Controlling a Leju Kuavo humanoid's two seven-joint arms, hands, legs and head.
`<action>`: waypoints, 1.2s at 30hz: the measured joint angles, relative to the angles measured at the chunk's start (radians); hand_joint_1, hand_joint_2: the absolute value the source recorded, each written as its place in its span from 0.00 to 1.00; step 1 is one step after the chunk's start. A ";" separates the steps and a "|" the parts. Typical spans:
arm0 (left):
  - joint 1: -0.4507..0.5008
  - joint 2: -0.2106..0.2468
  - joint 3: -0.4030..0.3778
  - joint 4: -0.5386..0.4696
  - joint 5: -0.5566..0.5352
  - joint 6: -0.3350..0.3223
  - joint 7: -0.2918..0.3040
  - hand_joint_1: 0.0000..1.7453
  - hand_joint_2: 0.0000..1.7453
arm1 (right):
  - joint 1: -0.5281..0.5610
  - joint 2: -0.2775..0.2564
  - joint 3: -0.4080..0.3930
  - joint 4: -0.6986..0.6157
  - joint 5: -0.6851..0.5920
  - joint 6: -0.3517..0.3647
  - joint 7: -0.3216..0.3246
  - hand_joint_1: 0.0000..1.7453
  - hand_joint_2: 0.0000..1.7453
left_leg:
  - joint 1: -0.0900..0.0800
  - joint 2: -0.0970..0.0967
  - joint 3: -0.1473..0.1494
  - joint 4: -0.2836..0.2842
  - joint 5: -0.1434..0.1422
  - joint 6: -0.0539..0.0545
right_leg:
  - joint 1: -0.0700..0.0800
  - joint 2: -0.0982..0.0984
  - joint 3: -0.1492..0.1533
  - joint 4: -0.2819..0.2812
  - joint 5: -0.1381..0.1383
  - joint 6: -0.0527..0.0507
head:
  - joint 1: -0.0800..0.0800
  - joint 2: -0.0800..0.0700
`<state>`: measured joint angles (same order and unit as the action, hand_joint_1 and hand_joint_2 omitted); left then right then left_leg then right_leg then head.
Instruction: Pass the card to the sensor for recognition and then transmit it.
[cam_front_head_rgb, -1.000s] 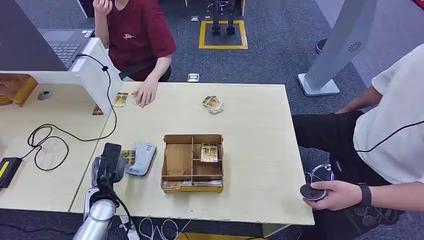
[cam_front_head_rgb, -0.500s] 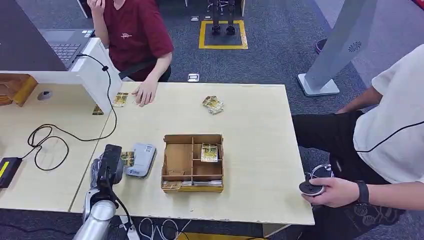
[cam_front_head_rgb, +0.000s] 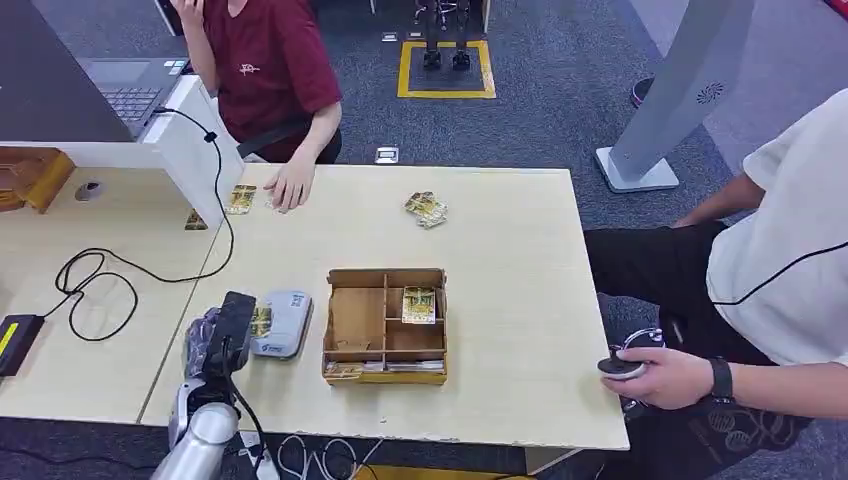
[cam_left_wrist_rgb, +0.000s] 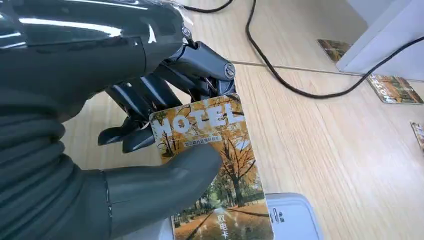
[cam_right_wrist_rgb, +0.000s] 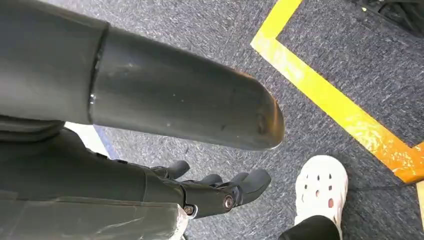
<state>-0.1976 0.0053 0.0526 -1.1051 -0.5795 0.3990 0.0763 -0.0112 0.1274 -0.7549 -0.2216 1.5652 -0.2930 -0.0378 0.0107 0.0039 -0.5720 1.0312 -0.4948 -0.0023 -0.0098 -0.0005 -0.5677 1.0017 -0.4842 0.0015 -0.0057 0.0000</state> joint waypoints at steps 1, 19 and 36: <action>0.000 -0.003 -0.001 0.001 -0.023 -0.003 0.009 1.00 1.00 | 0.000 0.000 0.000 0.000 0.000 0.000 0.000 0.00 0.00 | 0.000 0.000 0.000 0.000 0.000 0.000 | 0.000 0.000 0.000 0.000 0.000 0.000 | 0.000 0.000; 0.003 -0.029 -0.013 0.002 -0.179 -0.061 0.034 1.00 1.00 | 0.000 0.000 0.002 0.000 0.000 0.004 -0.001 0.00 0.00 | 0.000 0.000 0.000 0.000 0.000 0.000 | 0.000 0.000 0.000 0.000 0.000 0.000 | 0.000 0.000; -0.004 -0.019 -0.006 -0.097 0.232 -0.066 -0.142 1.00 1.00 | 0.000 -0.004 0.003 0.000 0.000 -0.004 -0.003 0.00 0.00 | 0.000 0.000 0.000 0.000 0.000 0.000 | 0.000 0.000 0.000 0.000 0.000 0.000 | 0.000 0.000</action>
<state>-0.2012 -0.0141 0.0465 -1.2025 -0.3473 0.3327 -0.0657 -0.0110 0.1236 -0.7519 -0.2213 1.5652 -0.2971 -0.0408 0.0111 0.0037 -0.5720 1.0312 -0.4947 -0.0024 -0.0096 -0.0006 -0.5676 1.0017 -0.4841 0.0015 -0.0053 0.0000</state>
